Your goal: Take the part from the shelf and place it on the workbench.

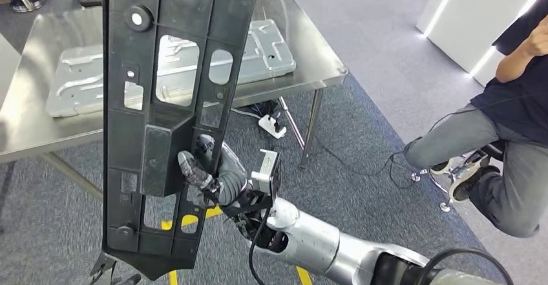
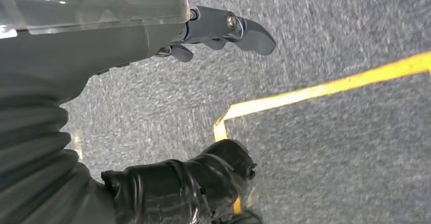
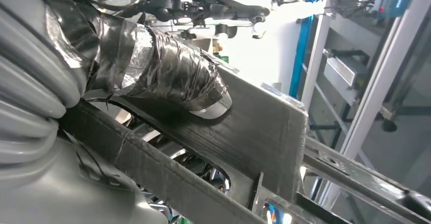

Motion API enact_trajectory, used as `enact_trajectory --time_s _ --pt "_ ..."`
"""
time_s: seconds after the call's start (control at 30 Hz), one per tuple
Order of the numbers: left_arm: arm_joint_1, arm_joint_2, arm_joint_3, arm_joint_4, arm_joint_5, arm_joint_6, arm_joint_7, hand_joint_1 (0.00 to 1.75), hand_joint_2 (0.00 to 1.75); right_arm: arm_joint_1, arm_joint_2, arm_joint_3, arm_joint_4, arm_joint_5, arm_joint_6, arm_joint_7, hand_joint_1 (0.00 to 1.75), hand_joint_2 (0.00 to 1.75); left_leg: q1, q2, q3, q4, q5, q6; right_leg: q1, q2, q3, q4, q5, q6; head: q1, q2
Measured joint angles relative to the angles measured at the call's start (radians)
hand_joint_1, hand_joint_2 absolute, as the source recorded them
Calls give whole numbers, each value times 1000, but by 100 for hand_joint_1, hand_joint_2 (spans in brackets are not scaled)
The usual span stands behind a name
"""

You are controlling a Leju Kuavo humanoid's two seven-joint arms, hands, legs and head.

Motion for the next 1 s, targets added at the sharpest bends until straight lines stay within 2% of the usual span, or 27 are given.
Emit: enact_trajectory --time_s 0.1,0.17,0.2,0.27,0.3,0.33,0.37,0.4,0.47,0.5,0.57,0.67,0.73,0.8,0.83,0.87,0.93,0.97,1.0 --pt "-1 1 0 0 1 0 0 0 175 0 1 0 1 -1 0 0 175 175 1 0 -1 1 -8 -15 1 1 10 -16 -5 -11 0 0" --pt "-1 0 0 0 1 0 0 0 175 -2 1 -1 1 -3 2 0 175 175 4 5 -17 40 -29 -29 -4 0 22 -24 -7 -21 -1 0" --pt "-2 0 0 0 1 0 -1 0 175 -3 2 -1 1 -5 3 0 175 175 7 8 -41 89 -50 -36 -6 -2 29 -27 -10 -25 -1 0" --pt "0 -1 0 0 2 -1 -1 0 175 -3 1 -1 2 -9 6 0 175 175 13 12 -114 219 -95 -47 -7 -3 38 -28 -17 -30 -1 0" --pt "2 -1 0 0 2 0 -1 0 175 -3 1 -1 3 -10 7 0 175 175 16 13 -145 265 -102 -51 -7 -3 42 -28 -21 -30 -1 0" --pt "4 0 0 0 2 0 -1 0 175 -2 1 -1 4 -11 7 0 175 175 19 14 -161 279 -91 -53 -7 -2 47 -28 -25 -29 -1 0" --pt "5 0 0 0 2 0 -1 0 175 -2 1 -1 5 -12 8 0 175 175 21 15 -159 256 -64 -54 -8 -1 53 -28 -30 -28 -1 0" --pt "4 0 0 0 2 0 -1 0 175 -2 1 -1 6 -13 10 0 175 175 22 16 -137 199 -24 -54 -9 -1 60 -28 -35 -25 -1 0" --pt "1 1 0 0 2 0 -1 0 175 -3 1 -1 6 -17 15 -2 175 175 18 17 -73 59 35 -51 -10 -1 73 -29 -46 -16 -1 0" --pt "-1 1 0 0 2 -1 -1 0 175 -4 1 -2 6 -20 17 -3 175 175 15 17 -50 14 48 -47 -9 -1 78 -31 -50 -10 -1 0" --pt "-2 1 0 0 2 -1 -1 0 175 -5 2 -3 6 -24 18 -4 175 175 9 16 -37 -11 45 -36 -7 -1 82 -37 -55 2 0 0" --pt "-2 0 0 0 2 -2 0 0 175 -5 1 -3 6 -29 18 -5 175 175 14 15 -24 -23 44 -16 -6 -2 77 -20 -72 15 1 0" --pt "-3 1 0 0 3 -2 0 0 175 -5 1 -4 6 -29 18 -5 175 175 14 15 -13 -28 39 -2 -5 -2 25 84 -116 15 2 0" --pt "-3 3 0 0 2 -3 0 0 175 -3 1 -9 7 -30 18 -6 175 175 9 15 -5 -28 31 7 -4 -2 -56 217 -156 14 2 0" --pt "-2 3 0 0 2 -5 0 0 175 -2 1 -11 8 -30 18 -6 175 175 8 14 -2 -26 26 8 -4 -2 -81 245 -150 12 2 0" --pt "-1 3 0 0 1 -8 0 0 175 -1 1 -13 9 -30 18 -6 175 175 6 12 3 -24 20 8 -4 -2 -89 235 -125 11 2 0" --pt "-1 3 0 0 0 -13 0 0 175 -2 1 -16 9 -30 18 -6 175 175 5 8 15 -16 4 5 -3 -2 -51 116 -41 4 2 0" --pt "-2 3 0 0 -1 -15 0 0 175 -3 1 -16 9 -30 18 -6 175 175 4 7 19 -12 -4 2 -1 -2 -25 54 -15 1 2 0" --pt "-3 3 0 0 -1 -16 0 0 175 -3 1 -17 9 -30 18 -6 175 175 3 6 21 -8 -11 -3 1 -2 -4 8 0 -2 2 0"
